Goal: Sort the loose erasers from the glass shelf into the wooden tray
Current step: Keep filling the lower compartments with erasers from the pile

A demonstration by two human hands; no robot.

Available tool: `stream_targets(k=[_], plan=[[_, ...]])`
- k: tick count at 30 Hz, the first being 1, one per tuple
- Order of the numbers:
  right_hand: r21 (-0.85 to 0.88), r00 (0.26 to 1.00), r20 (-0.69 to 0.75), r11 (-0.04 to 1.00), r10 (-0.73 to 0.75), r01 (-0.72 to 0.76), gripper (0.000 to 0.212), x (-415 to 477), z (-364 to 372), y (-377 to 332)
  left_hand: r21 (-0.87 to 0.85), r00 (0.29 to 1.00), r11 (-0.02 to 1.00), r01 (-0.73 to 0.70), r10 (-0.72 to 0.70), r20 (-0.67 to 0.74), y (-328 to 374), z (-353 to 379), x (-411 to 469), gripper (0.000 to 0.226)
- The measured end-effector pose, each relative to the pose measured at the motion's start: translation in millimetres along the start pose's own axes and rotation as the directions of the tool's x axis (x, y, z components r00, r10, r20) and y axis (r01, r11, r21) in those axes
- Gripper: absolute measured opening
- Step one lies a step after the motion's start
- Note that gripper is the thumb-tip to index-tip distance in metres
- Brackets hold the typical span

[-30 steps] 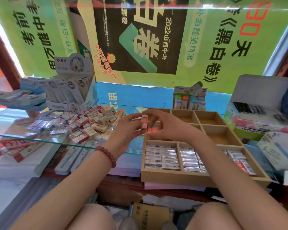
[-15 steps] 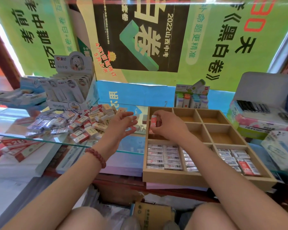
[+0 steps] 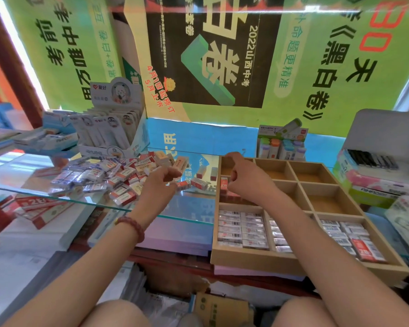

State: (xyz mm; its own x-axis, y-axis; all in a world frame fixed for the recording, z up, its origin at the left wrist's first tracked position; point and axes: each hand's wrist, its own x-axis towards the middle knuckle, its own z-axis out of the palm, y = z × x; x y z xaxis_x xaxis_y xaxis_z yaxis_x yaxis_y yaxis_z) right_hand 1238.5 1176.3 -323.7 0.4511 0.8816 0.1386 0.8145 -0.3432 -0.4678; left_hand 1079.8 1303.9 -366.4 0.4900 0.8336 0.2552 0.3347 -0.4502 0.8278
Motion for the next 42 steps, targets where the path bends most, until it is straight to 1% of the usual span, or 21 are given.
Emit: stream_targets(k=[3,7,10,13,14,15,16,17,18,19,20,22,24,26,28,31,34,36,37,39,42], plan=[[0.05,0.999,0.001,0.998,-0.037,0.037,0.06,-3,-4,-4,0.326,0.99,0.935,-0.14,0.125,0.066,-12,7,4,0.034],[0.071,0.999,-0.016,0.996,-0.044,0.045,0.048,-3,0,-4,0.618,0.959,0.738,-0.272,0.157,0.236,-22,22,5,0.039],[0.059,0.997,-0.057,0.997,-0.048,0.052,0.038,-2,4,0,0.744,0.955,0.599,-0.296,0.171,0.242,-24,32,8,0.031],[0.059,0.993,-0.119,0.998,-0.018,0.025,0.033,-1,4,5,0.786,0.947,0.531,-0.316,0.232,0.224,-21,36,9,0.025],[0.066,0.989,-0.144,0.998,-0.01,0.02,0.032,0,2,7,0.769,0.947,0.558,-0.312,0.246,0.207,-18,36,7,0.023],[0.084,0.986,-0.165,0.996,-0.008,0.022,0.032,0,0,8,0.704,0.954,0.649,-0.289,0.252,0.16,-15,36,7,0.02],[0.113,0.985,-0.172,0.993,-0.015,0.035,0.032,1,-3,10,0.573,0.968,0.783,-0.243,0.232,0.094,-9,34,5,0.018],[0.149,0.987,-0.156,0.987,-0.037,0.061,0.032,0,-4,11,0.377,0.982,0.907,-0.186,0.182,0.047,0,33,3,0.017],[0.189,0.99,-0.117,0.977,-0.079,0.1,0.034,-2,-6,11,0.169,0.99,0.976,-0.138,0.137,0.02,9,33,2,0.016],[0.232,0.99,-0.055,0.963,-0.127,0.136,0.04,-4,-5,8,0.02,0.994,0.993,-0.113,0.112,0.009,20,33,-1,0.015],[0.271,0.985,0.007,0.948,-0.174,0.166,0.05,-7,-3,4,-0.055,0.995,0.993,-0.1,0.1,0.009,31,34,-3,0.015],[0.29,0.966,0.05,0.929,-0.255,0.23,0.06,-9,4,-4,-0.076,0.993,0.99,-0.115,0.116,0.009,48,38,-8,0.02],[0.239,0.963,-0.024,0.934,-0.267,0.265,0.055,-7,9,-8,-0.051,0.99,0.988,-0.143,0.143,-0.019,59,42,-11,0.025],[0.17,0.967,-0.081,0.952,-0.243,0.254,0.055,-6,6,-9,-0.117,0.993,0.986,-0.115,0.111,-0.041,65,43,-10,0.03],[0.109,0.963,-0.078,0.958,-0.256,0.264,0.057,-7,0,-7,-0.159,0.995,0.982,-0.099,0.094,-0.039,68,42,-9,0.033],[0.055,0.958,-0.086,0.959,-0.273,0.279,0.054,-10,-4,-5,-0.162,0.992,0.978,-0.13,0.128,-0.019,71,43,-12,0.031],[0.2,0.954,-0.175,0.94,-0.244,0.277,0.05,-9,-4,4,-0.209,0.991,0.969,-0.132,0.129,-0.026,72,43,-13,0.027],[0.228,0.957,-0.214,0.942,-0.197,0.245,0.049,-9,-6,12,-0.317,0.998,0.947,-0.058,0.057,-0.015,71,43,-10,0.024],[0.249,0.964,-0.211,0.945,-0.163,0.214,0.051,-9,-8,15,-0.381,1.0,0.924,-0.002,0.0,-0.005,68,43,-8,0.029],[0.306,0.975,-0.19,0.936,-0.119,0.174,0.051,-10,-11,20,-0.429,0.997,0.901,0.065,-0.073,-0.003,63,41,-3,0.036],[0.351,0.977,-0.166,0.918,-0.131,0.183,0.05,-12,-12,21,-0.42,0.997,0.906,0.057,-0.072,-0.018,57,38,-3,0.043]])
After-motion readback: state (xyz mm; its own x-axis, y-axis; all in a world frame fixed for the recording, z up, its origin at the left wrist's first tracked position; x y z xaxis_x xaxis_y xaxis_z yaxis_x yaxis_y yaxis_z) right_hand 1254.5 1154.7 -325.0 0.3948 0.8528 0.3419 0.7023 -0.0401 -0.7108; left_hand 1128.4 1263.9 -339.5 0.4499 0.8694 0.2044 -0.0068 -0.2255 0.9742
